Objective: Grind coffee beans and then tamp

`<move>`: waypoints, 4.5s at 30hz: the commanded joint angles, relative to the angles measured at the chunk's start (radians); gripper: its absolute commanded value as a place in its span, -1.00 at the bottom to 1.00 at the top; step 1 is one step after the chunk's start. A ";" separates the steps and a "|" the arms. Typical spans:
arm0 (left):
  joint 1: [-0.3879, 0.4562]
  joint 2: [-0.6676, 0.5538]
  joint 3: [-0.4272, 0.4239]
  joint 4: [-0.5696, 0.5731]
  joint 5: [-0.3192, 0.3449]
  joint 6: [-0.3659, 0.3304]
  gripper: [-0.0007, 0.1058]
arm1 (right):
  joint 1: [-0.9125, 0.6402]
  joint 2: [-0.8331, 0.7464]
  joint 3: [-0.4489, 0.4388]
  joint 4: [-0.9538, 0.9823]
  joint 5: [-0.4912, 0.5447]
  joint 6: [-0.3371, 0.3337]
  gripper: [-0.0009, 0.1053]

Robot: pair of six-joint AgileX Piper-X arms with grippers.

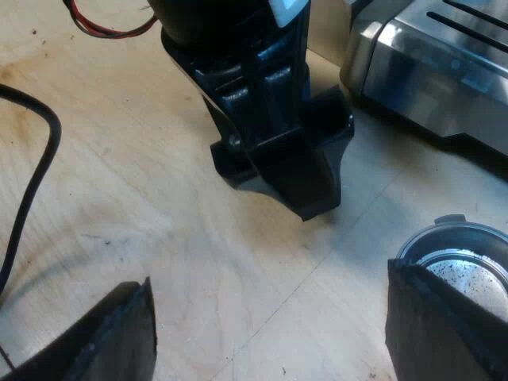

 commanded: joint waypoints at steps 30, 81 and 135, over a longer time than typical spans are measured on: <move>0.000 -0.317 -0.005 0.141 -0.002 0.005 -0.98 | 0.000 -0.002 -0.002 0.000 0.132 -0.003 0.18; -0.302 -0.380 -0.138 0.255 0.065 -0.019 -0.98 | 0.000 -0.114 0.418 -0.390 0.166 -0.120 0.18; -0.413 0.063 -0.235 0.093 -0.070 0.025 -0.98 | 0.000 -0.106 0.418 -0.430 0.166 -0.116 0.18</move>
